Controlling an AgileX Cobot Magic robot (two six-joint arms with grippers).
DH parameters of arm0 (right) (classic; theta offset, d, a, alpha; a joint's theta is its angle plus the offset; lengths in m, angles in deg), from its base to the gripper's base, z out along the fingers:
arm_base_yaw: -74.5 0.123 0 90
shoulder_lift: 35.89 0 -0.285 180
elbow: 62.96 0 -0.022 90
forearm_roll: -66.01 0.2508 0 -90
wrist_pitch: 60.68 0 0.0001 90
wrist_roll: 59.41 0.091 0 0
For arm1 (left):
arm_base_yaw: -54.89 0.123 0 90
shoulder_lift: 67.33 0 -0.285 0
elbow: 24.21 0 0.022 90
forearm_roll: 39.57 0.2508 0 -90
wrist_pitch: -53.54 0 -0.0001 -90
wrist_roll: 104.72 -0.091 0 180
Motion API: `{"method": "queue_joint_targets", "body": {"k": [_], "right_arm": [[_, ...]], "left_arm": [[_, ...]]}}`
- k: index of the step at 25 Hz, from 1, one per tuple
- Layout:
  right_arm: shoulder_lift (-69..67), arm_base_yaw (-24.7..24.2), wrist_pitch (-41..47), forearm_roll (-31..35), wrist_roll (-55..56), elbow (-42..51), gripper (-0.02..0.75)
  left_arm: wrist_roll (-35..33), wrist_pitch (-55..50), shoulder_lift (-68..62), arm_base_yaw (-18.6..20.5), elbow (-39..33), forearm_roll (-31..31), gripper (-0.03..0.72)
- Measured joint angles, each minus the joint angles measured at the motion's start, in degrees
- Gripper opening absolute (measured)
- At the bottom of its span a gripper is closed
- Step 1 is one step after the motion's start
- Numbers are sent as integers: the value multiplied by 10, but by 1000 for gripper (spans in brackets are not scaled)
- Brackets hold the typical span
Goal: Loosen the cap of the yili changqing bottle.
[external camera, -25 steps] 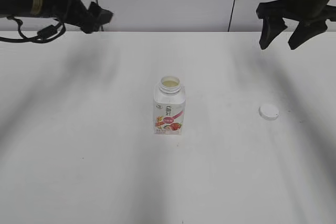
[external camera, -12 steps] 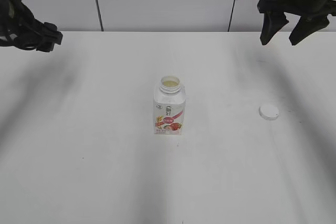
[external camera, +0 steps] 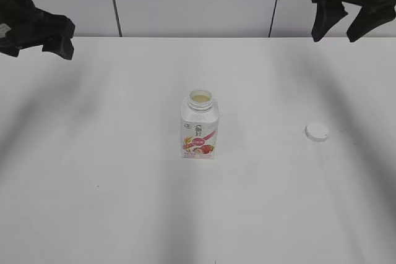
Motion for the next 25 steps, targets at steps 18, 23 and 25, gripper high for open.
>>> {"method": "queue_joint_targets", "body": {"k": [18,23,25], "right_arm": [[108,0,2,-16,15,14,545],[147,0,2,-16,16,70,545],[165,0,2,-16,16,99,545]], "left_arm": [[-20,-226,0,19,92,-33,593],[-20,-240,0,70,92,-55,592],[-20,-245,0,82,92,-57,592]]}}
